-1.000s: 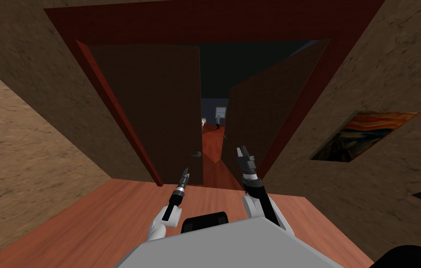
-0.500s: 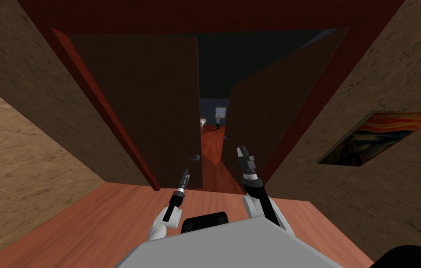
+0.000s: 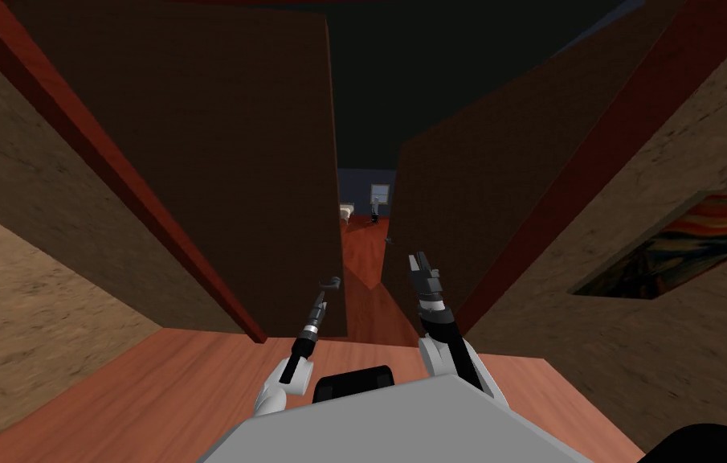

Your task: Push the door open

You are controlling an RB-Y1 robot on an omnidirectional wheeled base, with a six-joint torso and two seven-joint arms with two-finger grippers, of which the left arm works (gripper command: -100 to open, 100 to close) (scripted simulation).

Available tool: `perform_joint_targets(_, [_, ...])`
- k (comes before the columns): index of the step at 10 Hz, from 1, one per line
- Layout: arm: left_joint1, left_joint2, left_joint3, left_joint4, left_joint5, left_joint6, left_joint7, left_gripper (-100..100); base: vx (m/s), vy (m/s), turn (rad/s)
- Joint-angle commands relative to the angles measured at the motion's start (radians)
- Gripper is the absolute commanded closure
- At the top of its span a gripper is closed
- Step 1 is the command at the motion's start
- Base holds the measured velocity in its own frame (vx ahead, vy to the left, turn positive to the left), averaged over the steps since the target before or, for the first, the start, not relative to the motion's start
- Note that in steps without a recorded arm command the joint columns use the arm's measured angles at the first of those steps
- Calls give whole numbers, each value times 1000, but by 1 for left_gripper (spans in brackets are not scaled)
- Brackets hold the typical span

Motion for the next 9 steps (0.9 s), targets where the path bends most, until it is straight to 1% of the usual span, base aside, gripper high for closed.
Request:
perform_joint_targets(1, [-1, -2, 4, 4, 2, -2, -3, -100, 205, -19, -28])
perform_joint_targets(4, [-2, -11, 10, 10, 4, -6, -7, -100, 189, -17, -26])
perform_joint_targets(5, [-1, -9, 8, 8, 4, -4, -6, -100, 96, 1, -3])
perform_joint_targets(6, [-1, -9, 8, 8, 4, -4, -6, 100, -15, 0, 5])
perform_joint_targets(9, [-1, -9, 8, 8, 4, -4, -6, 100, -26, 1, -1])
